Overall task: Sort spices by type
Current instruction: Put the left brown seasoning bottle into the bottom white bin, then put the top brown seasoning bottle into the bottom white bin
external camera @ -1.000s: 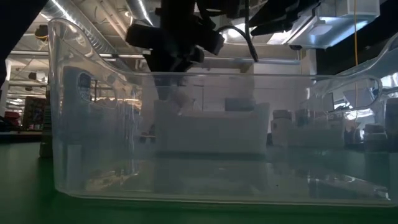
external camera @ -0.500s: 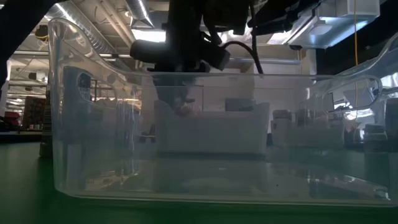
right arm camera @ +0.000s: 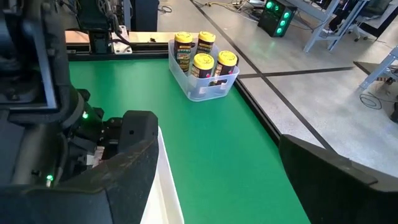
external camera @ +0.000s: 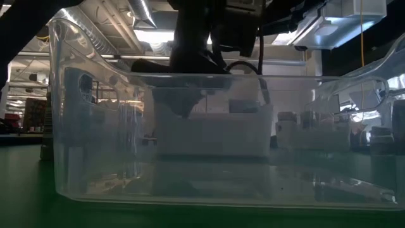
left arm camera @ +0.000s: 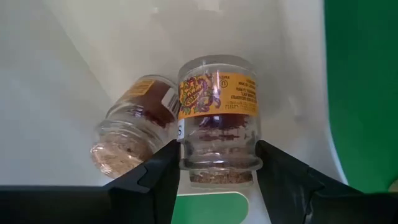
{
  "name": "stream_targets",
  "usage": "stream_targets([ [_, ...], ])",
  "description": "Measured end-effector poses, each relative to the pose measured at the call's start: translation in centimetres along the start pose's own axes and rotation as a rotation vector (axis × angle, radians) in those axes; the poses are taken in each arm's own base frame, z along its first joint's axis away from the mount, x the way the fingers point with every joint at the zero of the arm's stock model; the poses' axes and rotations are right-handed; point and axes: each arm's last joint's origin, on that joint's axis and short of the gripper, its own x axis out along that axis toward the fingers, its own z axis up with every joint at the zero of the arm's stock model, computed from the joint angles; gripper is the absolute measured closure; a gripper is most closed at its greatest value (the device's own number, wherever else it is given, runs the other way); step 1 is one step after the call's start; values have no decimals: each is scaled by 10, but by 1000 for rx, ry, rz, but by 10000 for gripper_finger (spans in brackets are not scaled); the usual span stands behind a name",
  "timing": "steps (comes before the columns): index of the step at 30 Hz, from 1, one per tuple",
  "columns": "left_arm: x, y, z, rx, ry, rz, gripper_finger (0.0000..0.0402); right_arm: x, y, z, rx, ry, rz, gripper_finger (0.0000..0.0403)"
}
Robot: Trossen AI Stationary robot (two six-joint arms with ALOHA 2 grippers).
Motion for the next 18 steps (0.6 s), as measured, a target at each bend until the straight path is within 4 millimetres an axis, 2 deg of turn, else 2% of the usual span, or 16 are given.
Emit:
stream_targets([
  [6, 0, -2, 2, 6, -9, 2, 214, 0, 0, 0, 0, 0, 0, 70],
  [13, -1, -4, 2, 7, -11, 2, 162, 0, 0, 0, 0, 0, 0, 70],
  [18, -4, -9, 2, 21, -12, 5, 148, 0, 0, 0, 0, 1, 0, 70],
])
